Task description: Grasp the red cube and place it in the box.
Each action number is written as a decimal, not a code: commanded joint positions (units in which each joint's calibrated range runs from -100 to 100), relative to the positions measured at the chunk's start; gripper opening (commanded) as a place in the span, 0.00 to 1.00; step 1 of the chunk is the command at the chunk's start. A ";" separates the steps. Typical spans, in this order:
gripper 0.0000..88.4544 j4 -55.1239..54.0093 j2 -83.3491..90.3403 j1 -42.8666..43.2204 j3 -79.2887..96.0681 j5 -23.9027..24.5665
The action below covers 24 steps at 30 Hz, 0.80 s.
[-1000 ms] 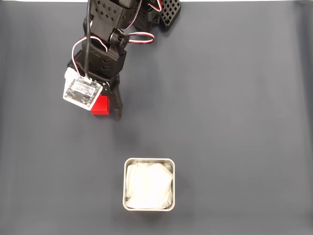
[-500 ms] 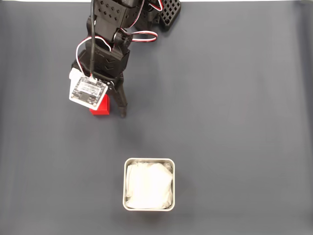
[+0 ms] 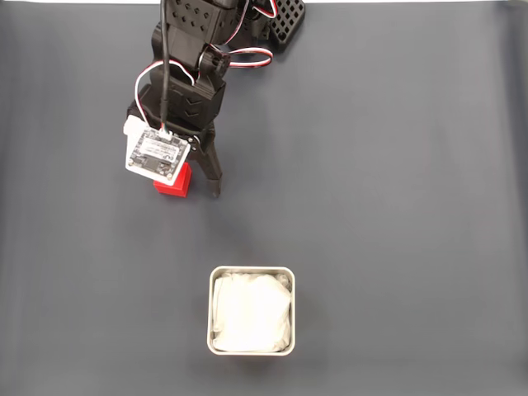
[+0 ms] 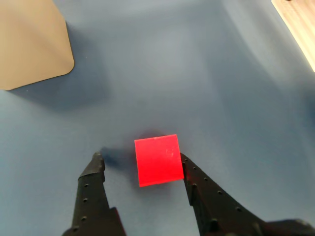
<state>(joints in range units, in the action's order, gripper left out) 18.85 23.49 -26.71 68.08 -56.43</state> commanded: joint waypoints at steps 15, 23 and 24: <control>0.26 1.06 2.94 0.85 -0.29 0.63; 0.14 1.06 2.59 0.92 -0.75 0.59; 0.12 1.06 2.51 1.00 -0.84 0.59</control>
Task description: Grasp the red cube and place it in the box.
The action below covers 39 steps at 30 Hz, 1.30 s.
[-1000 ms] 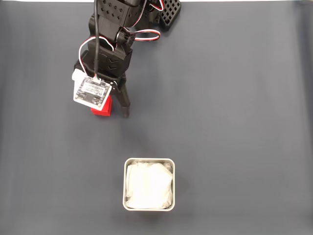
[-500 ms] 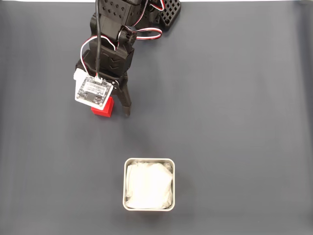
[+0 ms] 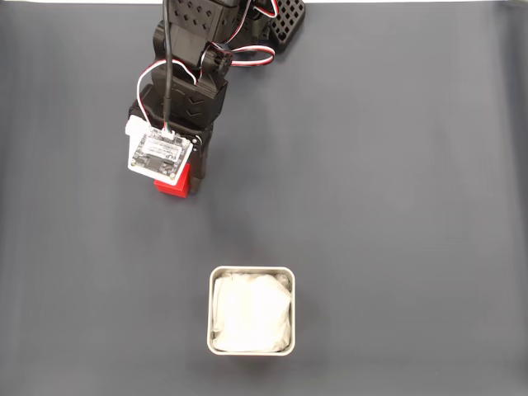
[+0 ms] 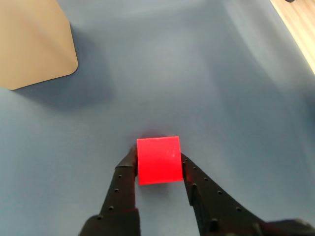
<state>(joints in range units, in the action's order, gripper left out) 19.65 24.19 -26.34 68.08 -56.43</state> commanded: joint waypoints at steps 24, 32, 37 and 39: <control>0.04 2.89 0.94 0.91 -4.49 0.88; 0.04 8.63 3.80 2.83 -10.78 1.51; 0.04 13.38 5.19 4.96 -15.98 2.10; 0.04 14.78 5.80 5.88 -17.72 2.25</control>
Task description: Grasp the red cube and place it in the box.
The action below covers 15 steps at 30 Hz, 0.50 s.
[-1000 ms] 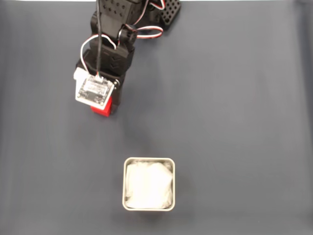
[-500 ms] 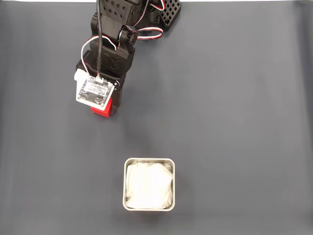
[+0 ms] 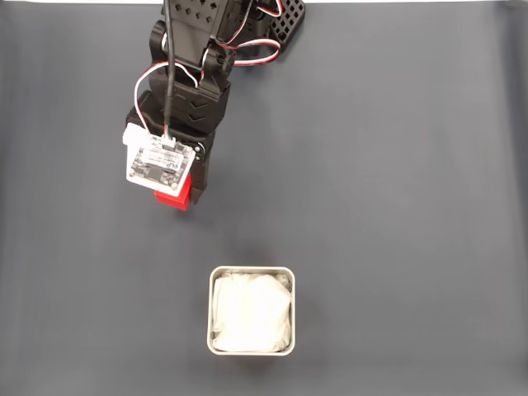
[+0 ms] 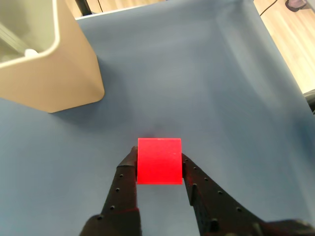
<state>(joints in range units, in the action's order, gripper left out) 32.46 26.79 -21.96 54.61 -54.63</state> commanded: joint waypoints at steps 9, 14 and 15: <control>0.04 8.44 4.14 5.69 -12.64 1.37; 0.04 10.41 3.88 7.82 -17.11 1.37; 0.04 10.41 3.62 8.25 -17.84 1.32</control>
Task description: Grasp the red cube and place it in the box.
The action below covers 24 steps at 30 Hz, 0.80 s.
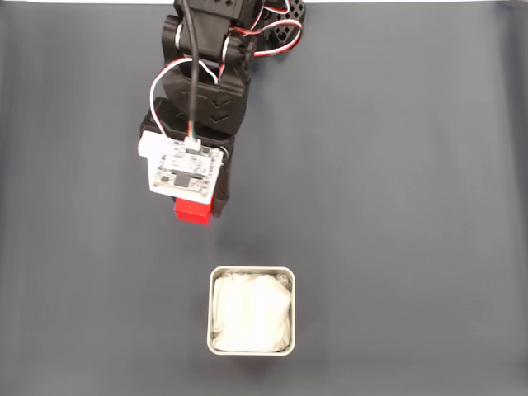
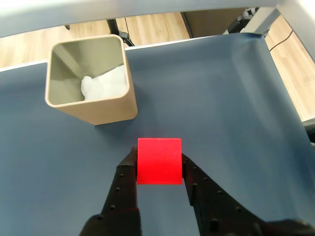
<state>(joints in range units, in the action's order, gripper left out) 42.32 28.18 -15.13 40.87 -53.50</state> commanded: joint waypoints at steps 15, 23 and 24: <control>0.04 1.12 -3.40 7.68 -17.42 -0.24; 0.04 2.19 -8.16 10.87 -25.72 0.15; 0.04 2.35 -8.77 11.09 -26.45 0.15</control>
<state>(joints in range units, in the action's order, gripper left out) 44.31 19.50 -5.12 18.90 -53.50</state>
